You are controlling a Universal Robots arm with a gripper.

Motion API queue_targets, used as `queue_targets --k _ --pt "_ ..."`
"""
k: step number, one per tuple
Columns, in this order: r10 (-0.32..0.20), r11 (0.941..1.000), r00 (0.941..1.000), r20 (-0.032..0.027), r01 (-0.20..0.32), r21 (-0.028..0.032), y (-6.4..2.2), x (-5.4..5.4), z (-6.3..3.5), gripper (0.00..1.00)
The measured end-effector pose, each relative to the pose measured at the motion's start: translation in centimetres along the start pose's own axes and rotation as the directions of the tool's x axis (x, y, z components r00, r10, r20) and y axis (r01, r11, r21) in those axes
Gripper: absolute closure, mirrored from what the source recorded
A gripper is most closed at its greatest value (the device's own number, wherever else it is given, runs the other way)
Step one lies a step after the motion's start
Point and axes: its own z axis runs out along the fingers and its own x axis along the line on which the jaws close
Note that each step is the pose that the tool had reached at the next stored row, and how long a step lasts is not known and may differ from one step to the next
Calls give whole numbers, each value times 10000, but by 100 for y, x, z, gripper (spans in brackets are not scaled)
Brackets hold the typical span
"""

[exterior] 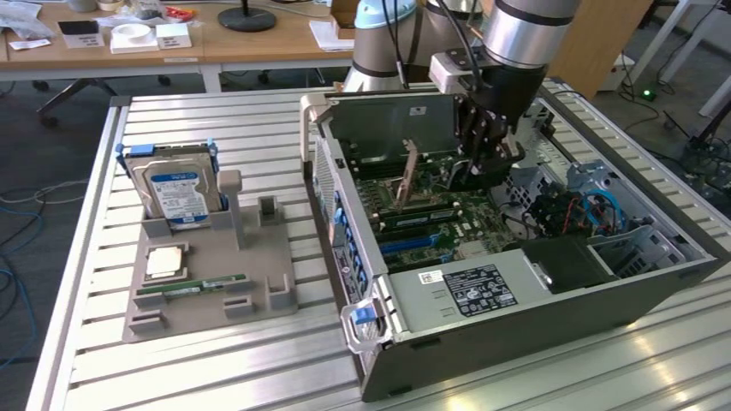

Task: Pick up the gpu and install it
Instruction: 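Insert the gpu into the slot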

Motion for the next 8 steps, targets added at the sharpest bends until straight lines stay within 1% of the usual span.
queue_targets --k 8 --pt "-1 10000 10000 0 1 1 40 13 124 73"
